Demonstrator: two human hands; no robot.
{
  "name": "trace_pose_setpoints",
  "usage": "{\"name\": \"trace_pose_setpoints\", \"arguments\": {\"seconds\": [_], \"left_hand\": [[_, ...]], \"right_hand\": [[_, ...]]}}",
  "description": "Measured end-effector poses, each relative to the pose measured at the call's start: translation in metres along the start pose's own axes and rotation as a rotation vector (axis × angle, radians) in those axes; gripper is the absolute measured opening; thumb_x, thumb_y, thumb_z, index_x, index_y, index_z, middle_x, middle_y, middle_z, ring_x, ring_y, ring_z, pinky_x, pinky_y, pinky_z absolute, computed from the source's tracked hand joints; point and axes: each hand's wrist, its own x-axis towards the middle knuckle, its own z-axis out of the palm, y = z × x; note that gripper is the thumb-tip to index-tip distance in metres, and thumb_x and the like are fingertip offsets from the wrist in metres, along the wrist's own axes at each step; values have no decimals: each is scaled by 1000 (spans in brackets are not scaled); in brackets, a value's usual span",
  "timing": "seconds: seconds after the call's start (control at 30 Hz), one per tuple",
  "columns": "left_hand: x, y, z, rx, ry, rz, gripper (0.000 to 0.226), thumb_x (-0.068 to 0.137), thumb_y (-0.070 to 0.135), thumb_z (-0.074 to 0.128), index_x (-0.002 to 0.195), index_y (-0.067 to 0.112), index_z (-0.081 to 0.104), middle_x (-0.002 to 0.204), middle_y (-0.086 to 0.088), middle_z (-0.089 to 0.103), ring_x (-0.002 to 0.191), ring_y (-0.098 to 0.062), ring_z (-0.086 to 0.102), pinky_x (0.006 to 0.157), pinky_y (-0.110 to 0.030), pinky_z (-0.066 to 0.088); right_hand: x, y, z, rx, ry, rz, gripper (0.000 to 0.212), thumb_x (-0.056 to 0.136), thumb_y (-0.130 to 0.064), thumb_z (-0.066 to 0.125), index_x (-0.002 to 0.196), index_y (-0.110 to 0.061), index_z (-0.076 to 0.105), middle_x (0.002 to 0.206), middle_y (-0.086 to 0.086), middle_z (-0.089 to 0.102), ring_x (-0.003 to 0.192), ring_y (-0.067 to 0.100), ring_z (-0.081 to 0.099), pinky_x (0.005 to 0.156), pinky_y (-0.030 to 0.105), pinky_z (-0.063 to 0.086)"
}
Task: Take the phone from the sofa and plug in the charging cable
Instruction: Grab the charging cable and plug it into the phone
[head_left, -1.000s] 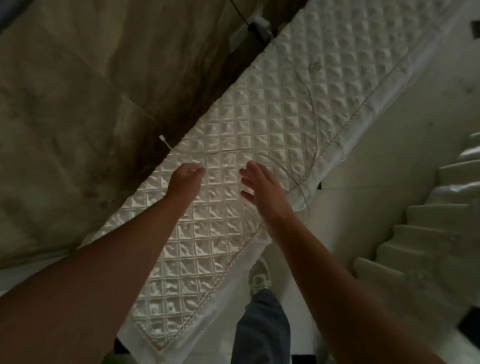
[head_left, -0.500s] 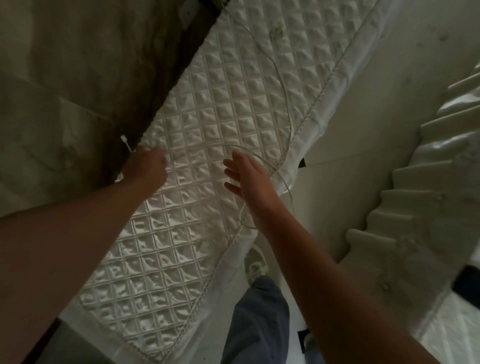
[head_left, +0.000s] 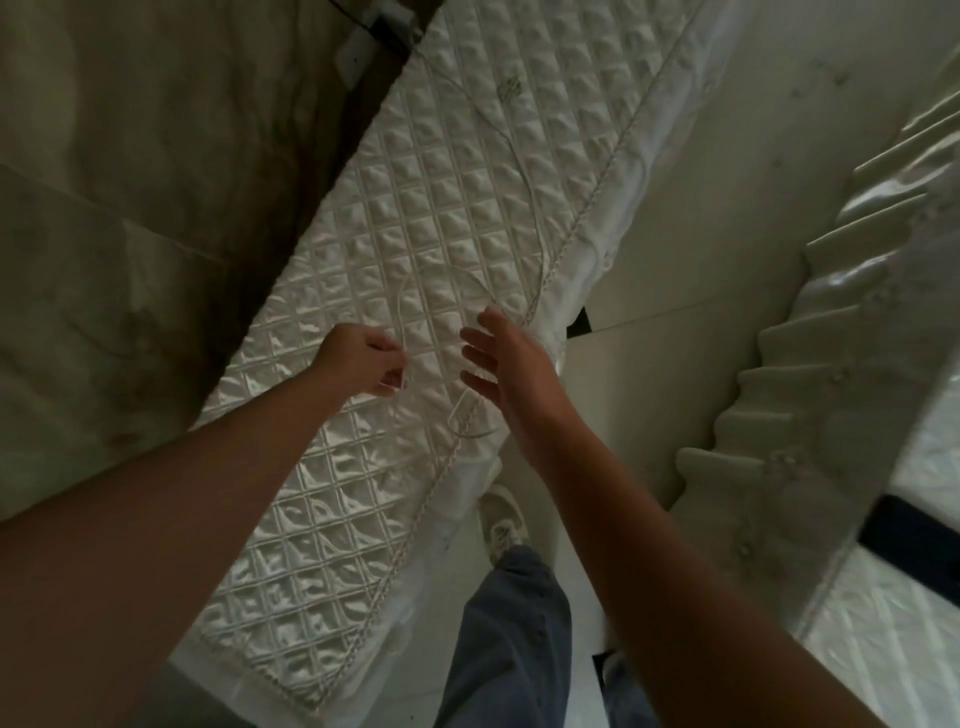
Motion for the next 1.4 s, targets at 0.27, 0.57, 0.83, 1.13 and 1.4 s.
{"name": "trace_pose_setpoints", "arguments": {"seconds": [0.27,0.57,0.83,1.13,1.4], "left_hand": [[-47,29,86,-468,-157,-90,12,77,15,74,84,7,70,74,-9,74,70,-22,75,50,-28,55],[-105,69,219,-626,-402,-132,10,88,18,63,83,9,67,73,-6,75,66,-12,74,55,-24,56],[-153,105,315,-627,-427,-98,11,89,13,61,80,6,62,60,-5,73,59,-13,73,49,-23,55],[-199,105,396,-669,-433,-138,15,88,15,64,74,8,62,55,-4,71,51,-12,70,51,-26,58],[-223,79,454,-313,-540,0,7,85,17,66,82,11,70,72,-5,74,67,-14,72,57,-25,55]], "right_hand": [[-42,-5,-65,-55,104,-22,29,93,-41,43,111,-24,57,120,2,61,108,14,56,100,37,44],[-91,15,-175,77,285,-17,31,89,-38,49,67,-28,69,66,-16,71,67,-4,66,63,23,42],[-152,39,-275,146,368,33,17,87,-29,53,81,-18,65,71,-3,71,59,10,64,56,20,48],[-206,61,-357,51,582,-62,12,82,-13,63,84,-4,70,75,14,65,65,19,57,61,31,47],[-209,79,-387,95,631,-108,26,82,-19,68,97,3,68,88,20,70,75,19,62,75,34,53]]}}
